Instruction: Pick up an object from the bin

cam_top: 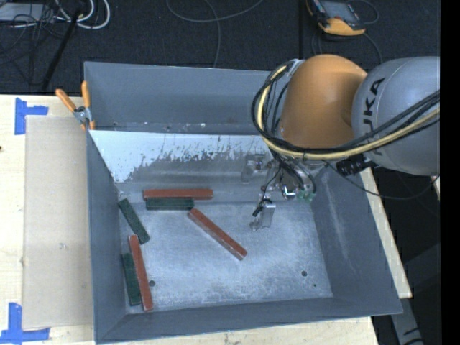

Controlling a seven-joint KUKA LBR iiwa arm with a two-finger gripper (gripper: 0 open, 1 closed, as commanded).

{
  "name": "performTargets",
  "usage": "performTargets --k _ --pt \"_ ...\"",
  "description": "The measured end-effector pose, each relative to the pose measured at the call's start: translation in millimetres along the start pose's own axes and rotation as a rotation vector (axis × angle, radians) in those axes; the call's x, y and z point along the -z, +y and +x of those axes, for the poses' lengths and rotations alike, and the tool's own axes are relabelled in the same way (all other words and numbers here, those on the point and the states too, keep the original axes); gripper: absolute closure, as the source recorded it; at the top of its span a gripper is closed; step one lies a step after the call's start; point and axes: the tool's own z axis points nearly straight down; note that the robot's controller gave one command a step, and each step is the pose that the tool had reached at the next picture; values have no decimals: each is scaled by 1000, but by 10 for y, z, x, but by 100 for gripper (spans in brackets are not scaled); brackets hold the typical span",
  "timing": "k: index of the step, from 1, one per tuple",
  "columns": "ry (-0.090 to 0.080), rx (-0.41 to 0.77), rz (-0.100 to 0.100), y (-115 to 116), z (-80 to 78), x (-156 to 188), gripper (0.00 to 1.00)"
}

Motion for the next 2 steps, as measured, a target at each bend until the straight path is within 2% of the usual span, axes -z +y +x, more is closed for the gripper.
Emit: performTargets --k 1,2 --pt "2 44 1 -71 426 -1221 0" --pt "-7 42 0 -69 396 -1176 100"
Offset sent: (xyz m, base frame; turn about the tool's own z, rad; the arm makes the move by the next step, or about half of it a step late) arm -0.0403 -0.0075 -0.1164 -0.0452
